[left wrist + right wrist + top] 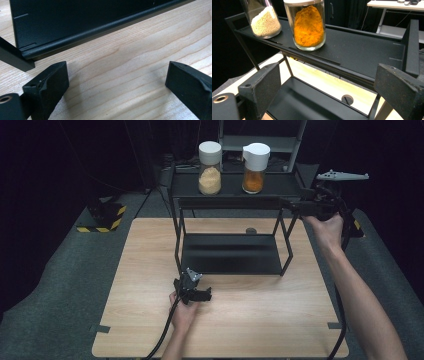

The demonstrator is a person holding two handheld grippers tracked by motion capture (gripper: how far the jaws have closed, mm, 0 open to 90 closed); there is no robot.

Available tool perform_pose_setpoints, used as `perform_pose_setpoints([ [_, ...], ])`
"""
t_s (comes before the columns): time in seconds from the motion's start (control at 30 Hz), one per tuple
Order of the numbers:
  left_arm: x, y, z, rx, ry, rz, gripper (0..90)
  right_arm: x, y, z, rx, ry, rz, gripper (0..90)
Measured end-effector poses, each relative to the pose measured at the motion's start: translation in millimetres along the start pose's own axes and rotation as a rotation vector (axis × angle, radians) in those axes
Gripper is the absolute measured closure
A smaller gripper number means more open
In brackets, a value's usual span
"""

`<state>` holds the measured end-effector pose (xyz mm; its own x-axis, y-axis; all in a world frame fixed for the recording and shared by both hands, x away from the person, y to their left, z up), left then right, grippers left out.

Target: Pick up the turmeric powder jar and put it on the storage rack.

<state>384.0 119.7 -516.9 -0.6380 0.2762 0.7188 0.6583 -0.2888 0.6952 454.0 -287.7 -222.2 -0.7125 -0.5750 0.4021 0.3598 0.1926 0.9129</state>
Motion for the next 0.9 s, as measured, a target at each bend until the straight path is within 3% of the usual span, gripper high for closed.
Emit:
perform_pose_setpoints([
  [0.7,0.1,0.1,0.1,-0.002,0.0,0.002,4.8,10.3,-31.9,-1.8,0.021,-0.006,0.019,7.0],
  [0.9,0.1,0.1,0.1,-0.002,0.0,0.002,4.8,10.0,-45.9,-4.1,0.007,0.0,0.026,7.1],
])
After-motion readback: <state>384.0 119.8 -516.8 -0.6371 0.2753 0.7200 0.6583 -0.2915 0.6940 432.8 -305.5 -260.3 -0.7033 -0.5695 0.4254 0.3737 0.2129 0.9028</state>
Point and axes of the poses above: each handheld gripper's, and its own axes: x roughly backward along the jaws, y roughly out of its top, z roughly to its left, the point moved 9 cm from there along -x, roughly forward along the jaws, and after that the axes turned 3 degrees about z, right-handed, at the moved point
